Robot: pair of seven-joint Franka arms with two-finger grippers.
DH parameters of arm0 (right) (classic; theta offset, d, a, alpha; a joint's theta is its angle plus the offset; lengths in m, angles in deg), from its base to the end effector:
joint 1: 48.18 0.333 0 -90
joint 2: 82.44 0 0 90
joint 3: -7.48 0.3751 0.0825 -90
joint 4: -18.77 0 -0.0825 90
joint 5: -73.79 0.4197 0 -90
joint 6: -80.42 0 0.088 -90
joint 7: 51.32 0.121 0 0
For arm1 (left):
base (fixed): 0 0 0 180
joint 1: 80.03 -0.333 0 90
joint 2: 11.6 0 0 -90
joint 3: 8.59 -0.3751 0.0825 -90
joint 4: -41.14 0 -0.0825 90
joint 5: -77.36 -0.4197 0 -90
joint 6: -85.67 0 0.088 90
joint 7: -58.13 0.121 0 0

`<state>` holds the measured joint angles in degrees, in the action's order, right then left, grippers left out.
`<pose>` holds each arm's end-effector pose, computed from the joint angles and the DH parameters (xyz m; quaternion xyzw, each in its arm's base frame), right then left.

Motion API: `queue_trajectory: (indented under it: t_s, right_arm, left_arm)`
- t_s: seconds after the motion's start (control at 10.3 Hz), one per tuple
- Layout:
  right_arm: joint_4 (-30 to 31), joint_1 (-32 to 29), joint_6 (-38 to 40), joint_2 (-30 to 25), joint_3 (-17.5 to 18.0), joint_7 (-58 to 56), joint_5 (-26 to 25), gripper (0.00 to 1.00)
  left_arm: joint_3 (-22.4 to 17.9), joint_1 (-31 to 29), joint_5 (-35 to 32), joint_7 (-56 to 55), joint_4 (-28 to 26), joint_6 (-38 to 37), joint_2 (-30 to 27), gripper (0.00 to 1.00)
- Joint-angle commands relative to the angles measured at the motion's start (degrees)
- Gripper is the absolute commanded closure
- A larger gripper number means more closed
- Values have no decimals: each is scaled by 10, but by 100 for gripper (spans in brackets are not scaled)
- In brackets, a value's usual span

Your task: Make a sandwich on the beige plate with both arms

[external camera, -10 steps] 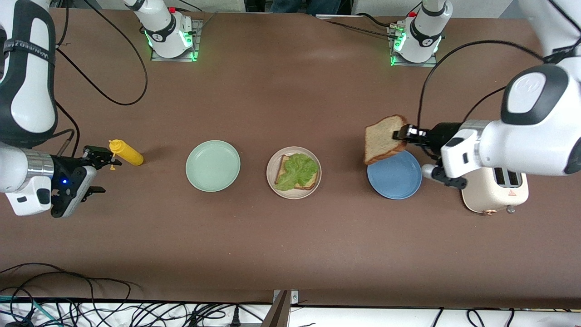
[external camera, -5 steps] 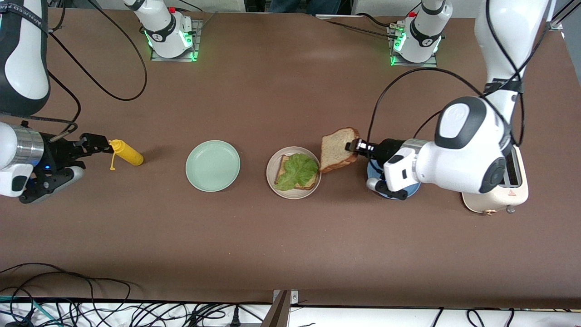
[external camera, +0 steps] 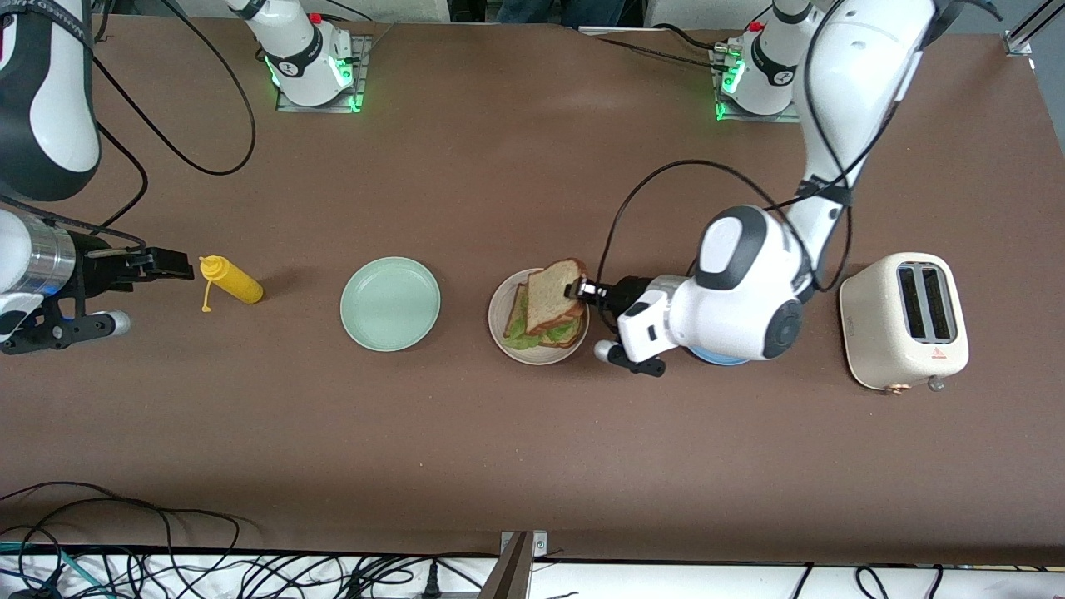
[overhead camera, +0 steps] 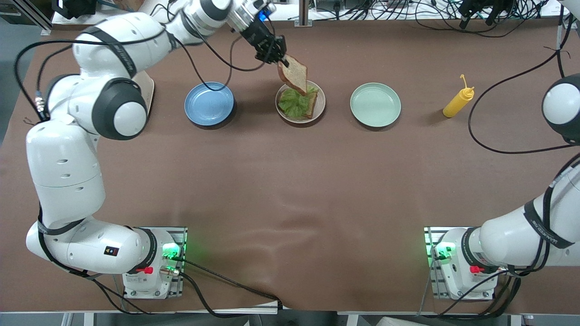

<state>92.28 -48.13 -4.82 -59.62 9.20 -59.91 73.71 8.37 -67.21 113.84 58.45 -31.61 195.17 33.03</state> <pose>0.7106 0.0176 0.5469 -0.9913 -0.0893 0.0961 0.0109 0.7133 -0.3903 0.3336 0.9164 -0.0885 -0.1478 0.3614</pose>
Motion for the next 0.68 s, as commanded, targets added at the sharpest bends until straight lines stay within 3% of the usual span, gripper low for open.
queue_trajectory:
  t_s: [0.0,0.29,0.39,0.49,0.58]
  right_arm:
    - [168,18,-95,-110,-14,32,-12,7]
    - [189,37,-116,-126,-52,32,-3,6]
    - [200,51,-127,-142,-64,31,-3,5]
    - [216,72,-137,-157,-85,31,-3,5]
    - [236,73,-154,-167,-92,28,-3,3]
  left_arm:
    - [-6,21,25,37,-5,48,26,100]
    - [-6,29,27,95,-6,61,50,100]
    - [-6,30,26,95,-7,61,54,86]
    - [-6,30,23,95,-12,61,58,21]
    - [-7,27,17,100,-15,61,57,0]
